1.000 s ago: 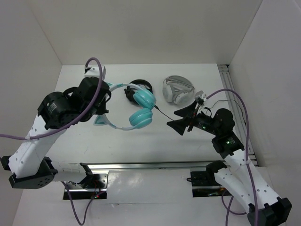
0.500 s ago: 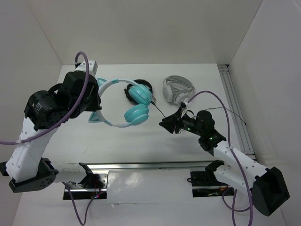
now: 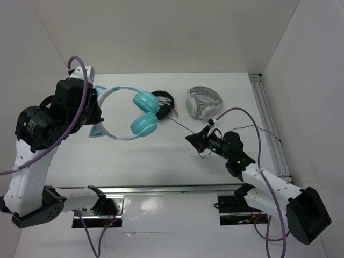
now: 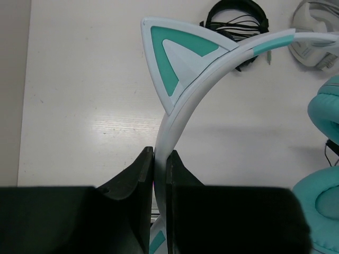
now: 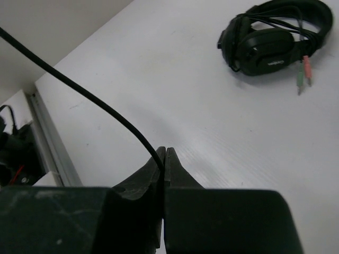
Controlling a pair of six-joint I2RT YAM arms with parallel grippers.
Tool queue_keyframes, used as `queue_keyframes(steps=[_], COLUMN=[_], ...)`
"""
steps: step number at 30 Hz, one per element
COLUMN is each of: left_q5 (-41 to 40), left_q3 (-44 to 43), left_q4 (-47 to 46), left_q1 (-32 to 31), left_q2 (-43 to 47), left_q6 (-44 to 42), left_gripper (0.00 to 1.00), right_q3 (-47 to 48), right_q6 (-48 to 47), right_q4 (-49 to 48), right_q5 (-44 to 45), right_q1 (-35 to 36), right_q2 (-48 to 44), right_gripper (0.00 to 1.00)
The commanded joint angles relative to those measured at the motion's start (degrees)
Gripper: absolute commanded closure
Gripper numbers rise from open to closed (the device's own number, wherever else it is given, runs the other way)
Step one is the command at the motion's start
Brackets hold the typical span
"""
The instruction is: Wrap the headphones
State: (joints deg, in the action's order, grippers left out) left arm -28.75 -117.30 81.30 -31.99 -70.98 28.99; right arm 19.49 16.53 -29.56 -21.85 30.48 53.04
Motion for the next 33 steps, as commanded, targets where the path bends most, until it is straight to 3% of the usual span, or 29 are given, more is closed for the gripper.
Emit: queue_keyframes(steps=[1, 5, 7, 11, 15, 20, 25, 33], left_q5=[-3.40, -7.19, -8.24, -10.01, -12.03, -0.27, 1.86, 5.20], left_q3=[2.75, 19.33, 23.76, 30.62, 33.27, 35.73, 37.67, 36.61], left_q4=[-8.16, -17.03, -20.37, -21.53, -21.53, -25.39, -27.07, -27.68], left_q1=[0.70, 1.23, 1.23, -1.04, -6.22, -15.10, -26.09, -30.24], left_q2=[3.65, 6.73, 7.35, 4.45, 0.59, -1.27, -1.27, -0.21], left_q6=[0.11, -3.76, -4.99, -5.53, -7.45, -12.90, -16.77, -19.33], left_gripper=[1.00, 1.00, 1.00, 1.00, 1.00, 1.00, 1.00, 1.00], right_q3=[1.25, 8.09, 14.24, 24.35, 30.16, 33.51, 34.57, 34.04], right_q6=[0.16, -2.47, -4.31, -6.95, -10.73, -13.37, -13.90, -13.90], right_q4=[4.05, 17.32, 24.97, 35.87, 42.12, 47.31, 48.54, 48.02], right_q5=[11.86, 24.72, 31.82, 36.96, 38.19, 36.09, 33.18, 31.95], right_q1=[3.17, 8.79, 13.00, 17.49, 21.19, 21.73, 21.73, 23.92], right_q2=[-2.66, -8.38, -9.00, -6.20, -4.26, -2.59, -0.40, 0.84], right_gripper=[1.00, 1.00, 1.00, 1.00, 1.00, 1.00, 1.00, 1.00])
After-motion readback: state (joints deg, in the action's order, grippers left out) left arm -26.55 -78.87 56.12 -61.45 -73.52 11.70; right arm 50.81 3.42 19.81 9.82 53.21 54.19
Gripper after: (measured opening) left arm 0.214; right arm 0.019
